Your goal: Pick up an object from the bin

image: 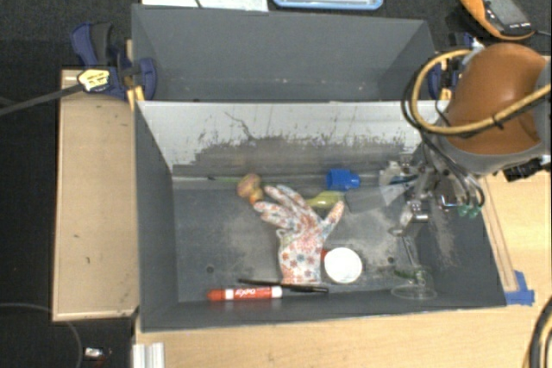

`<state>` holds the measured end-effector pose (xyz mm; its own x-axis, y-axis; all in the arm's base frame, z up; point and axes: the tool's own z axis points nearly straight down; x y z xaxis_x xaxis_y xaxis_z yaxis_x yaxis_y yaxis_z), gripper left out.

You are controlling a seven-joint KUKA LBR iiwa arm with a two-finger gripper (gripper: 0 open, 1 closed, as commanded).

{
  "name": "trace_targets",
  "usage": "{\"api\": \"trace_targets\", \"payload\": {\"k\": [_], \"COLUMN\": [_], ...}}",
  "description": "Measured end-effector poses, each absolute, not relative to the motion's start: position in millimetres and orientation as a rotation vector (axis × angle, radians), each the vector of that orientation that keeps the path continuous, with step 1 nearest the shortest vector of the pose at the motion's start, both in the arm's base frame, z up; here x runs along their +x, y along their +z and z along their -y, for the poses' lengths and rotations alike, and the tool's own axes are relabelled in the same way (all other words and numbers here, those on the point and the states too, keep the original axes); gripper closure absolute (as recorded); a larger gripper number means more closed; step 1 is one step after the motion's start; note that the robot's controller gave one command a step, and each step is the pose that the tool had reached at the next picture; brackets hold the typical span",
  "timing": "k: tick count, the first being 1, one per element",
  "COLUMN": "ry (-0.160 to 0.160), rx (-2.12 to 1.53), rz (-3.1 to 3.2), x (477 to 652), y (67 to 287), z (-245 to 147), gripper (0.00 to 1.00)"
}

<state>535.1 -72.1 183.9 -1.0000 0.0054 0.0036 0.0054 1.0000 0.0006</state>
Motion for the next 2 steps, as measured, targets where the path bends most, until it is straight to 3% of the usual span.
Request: {"api": "trace_targets", "payload": {"k": [1, 2], "ry": [0.001, 0.002], "rx": [-0.005, 0.160], "rz": [3.145, 3.145], "x": [536.7, 553.0], "y": [187, 140], "z": [72, 36], "gripper": [0.00, 0.00]}}
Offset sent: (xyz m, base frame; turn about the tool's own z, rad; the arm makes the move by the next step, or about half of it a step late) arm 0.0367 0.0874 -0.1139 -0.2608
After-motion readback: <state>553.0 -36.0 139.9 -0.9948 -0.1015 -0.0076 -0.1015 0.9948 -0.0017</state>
